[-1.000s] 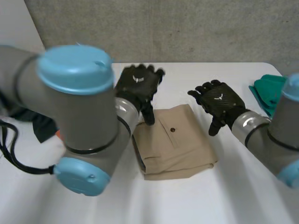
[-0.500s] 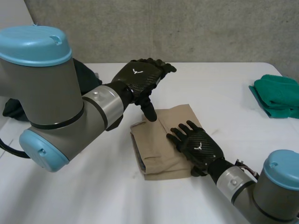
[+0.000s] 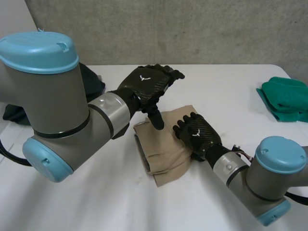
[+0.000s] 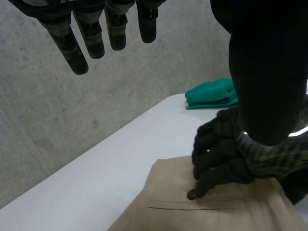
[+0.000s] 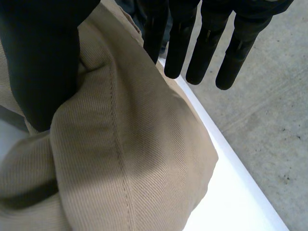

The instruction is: Fold the laundry.

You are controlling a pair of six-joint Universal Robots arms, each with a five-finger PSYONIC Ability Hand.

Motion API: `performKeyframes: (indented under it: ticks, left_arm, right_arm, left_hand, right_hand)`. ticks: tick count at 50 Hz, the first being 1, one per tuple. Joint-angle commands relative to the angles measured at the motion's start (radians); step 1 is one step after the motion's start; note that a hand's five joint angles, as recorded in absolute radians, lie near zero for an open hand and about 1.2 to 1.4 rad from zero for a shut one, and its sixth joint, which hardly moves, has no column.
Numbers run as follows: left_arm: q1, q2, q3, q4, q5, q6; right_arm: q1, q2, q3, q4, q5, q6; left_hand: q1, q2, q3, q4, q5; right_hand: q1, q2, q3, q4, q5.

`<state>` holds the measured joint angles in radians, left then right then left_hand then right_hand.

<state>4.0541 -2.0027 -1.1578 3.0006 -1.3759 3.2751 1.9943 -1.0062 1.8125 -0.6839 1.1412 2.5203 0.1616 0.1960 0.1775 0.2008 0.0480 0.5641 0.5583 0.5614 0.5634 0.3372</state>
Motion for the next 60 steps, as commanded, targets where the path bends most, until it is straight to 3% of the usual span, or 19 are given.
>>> performKeyframes:
  ticks: [1, 3, 12, 17, 26, 37, 48, 60]
  left_arm:
    - [0.000, 0.001, -0.016, 0.001, 0.001, 0.000]
    - [0.000, 0.001, -0.017, 0.001, 0.001, 0.000]
    - [-0.004, 0.019, -0.016, 0.003, 0.003, 0.000]
    - [-0.009, 0.041, -0.008, 0.006, 0.006, 0.000]
    - [-0.064, 0.058, 0.029, 0.018, 0.011, 0.002]
    - [-0.113, 0.058, 0.032, 0.020, 0.012, 0.003]
    - [-0.118, 0.042, 0.024, 0.020, 0.012, 0.003]
    - [-0.119, 0.019, 0.009, 0.018, 0.011, 0.000]
  right_arm:
    - [0.014, 0.061, -0.074, 0.003, 0.003, -0.001]
    - [0.015, 0.064, -0.099, 0.001, 0.006, -0.001]
    - [-0.032, -0.029, -0.206, 0.004, 0.100, 0.063]
    - [-0.098, -0.098, -0.275, 0.004, 0.091, 0.130]
    - [-0.356, -0.106, -0.518, -0.002, 0.016, 0.313]
    - [-0.615, 0.217, -0.852, -0.016, -0.106, 0.451]
    - [-0.753, 0.575, -1.013, -0.163, -0.257, 0.492]
    - [-0.818, 0.663, -0.996, -0.177, -0.353, 0.503]
  left_hand:
    - [0.026, -0.009, 0.010, -0.014, -0.035]
    - [0.028, -0.006, 0.012, -0.011, -0.033]
    - [0.026, -0.009, 0.010, -0.014, -0.035]
    - [0.026, -0.009, 0.010, -0.014, -0.035]
    - [0.020, -0.015, 0.004, -0.020, -0.041]
    - [0.020, -0.015, 0.004, -0.020, -0.041]
    - [0.026, -0.009, 0.010, -0.014, -0.035]
    - [0.028, -0.006, 0.012, -0.011, -0.033]
  right_hand:
    - [0.289, 0.294, 0.291, 0.289, 0.341]
    - [0.830, 0.836, 0.833, 0.831, 0.882]
    - [0.832, 0.838, 0.835, 0.833, 0.885]
    - [0.832, 0.838, 0.835, 0.833, 0.885]
    - [0.832, 0.838, 0.835, 0.833, 0.885]
    - [0.832, 0.838, 0.835, 0.833, 0.885]
    - [0.832, 0.838, 0.835, 0.833, 0.885]
    - [0.832, 0.838, 0.835, 0.833, 0.885]
